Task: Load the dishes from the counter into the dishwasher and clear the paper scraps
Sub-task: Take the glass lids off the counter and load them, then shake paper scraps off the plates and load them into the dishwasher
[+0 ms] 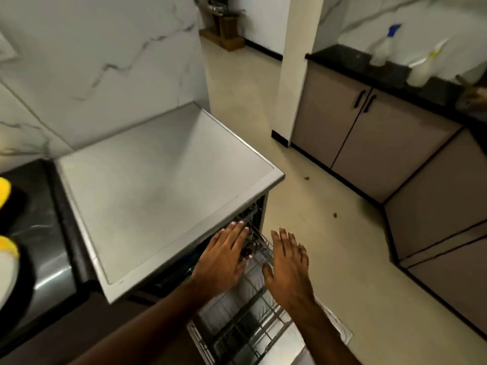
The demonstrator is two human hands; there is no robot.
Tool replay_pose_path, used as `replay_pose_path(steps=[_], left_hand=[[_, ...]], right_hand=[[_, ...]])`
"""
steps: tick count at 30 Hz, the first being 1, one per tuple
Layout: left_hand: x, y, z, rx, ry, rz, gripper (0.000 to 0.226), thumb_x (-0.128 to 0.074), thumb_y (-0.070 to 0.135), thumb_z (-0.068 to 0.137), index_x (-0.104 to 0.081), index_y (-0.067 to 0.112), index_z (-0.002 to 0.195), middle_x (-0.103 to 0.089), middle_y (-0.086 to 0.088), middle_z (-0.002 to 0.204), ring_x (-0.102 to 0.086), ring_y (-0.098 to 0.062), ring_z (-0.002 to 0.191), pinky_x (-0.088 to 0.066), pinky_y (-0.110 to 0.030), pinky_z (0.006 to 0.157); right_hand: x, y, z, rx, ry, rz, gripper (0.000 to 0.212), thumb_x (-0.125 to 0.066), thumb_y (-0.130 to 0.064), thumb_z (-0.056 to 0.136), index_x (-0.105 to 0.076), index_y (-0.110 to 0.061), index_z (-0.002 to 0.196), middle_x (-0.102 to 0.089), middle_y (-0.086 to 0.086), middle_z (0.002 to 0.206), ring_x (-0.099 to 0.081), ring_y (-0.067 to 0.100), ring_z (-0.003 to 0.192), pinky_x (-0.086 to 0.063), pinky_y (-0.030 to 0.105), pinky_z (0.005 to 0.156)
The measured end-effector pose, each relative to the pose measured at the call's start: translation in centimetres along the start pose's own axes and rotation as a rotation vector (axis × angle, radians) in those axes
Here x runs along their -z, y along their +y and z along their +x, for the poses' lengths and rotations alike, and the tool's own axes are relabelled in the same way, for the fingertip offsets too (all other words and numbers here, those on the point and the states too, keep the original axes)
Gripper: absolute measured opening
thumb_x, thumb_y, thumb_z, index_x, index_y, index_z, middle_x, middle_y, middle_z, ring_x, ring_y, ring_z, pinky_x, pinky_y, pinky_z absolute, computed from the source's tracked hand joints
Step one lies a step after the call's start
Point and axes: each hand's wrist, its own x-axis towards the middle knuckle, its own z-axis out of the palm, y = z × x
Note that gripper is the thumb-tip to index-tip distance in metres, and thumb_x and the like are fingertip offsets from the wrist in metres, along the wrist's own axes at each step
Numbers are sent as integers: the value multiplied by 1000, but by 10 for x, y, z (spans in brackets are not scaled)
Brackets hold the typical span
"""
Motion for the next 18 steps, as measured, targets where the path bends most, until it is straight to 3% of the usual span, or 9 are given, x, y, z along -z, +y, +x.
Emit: replay_pose_path(steps=[5,10,12,18], left_hand=[[52,-25,-73,99,80,-11,86,-39,62,96,-8,19,164,6,0,170,7,-18,157,-6,-41,128],[100,-69,-148,289,116,-21,88,-43,62,96,-9,19,164,6,0,170,9,-19,157,-5,-42,129],[120,-98,-190,392,140,1,87,-45,62,96,-12,18,164,0,-2,171,5,-21,158,-8,-44,128],[150,-174,-295,612,227,5,86,-45,64,97,-16,17,163,-7,-3,171,0,-20,158,-10,-43,128]], right_hand=[[21,-44,-29,69,21,14,80,-29,-62,102,7,-28,164,16,-5,171,11,18,158,7,41,125],[26,-116,-39,254,41,36,84,-26,-69,97,2,-28,165,14,-6,171,14,18,158,2,44,127],[22,-161,-43,369,49,25,85,-24,-70,95,-6,-27,165,5,-3,172,8,20,159,-2,48,128],[-2,-272,-36,555,-34,22,79,-47,-58,101,-12,-25,165,-2,0,173,5,20,159,1,45,128]])
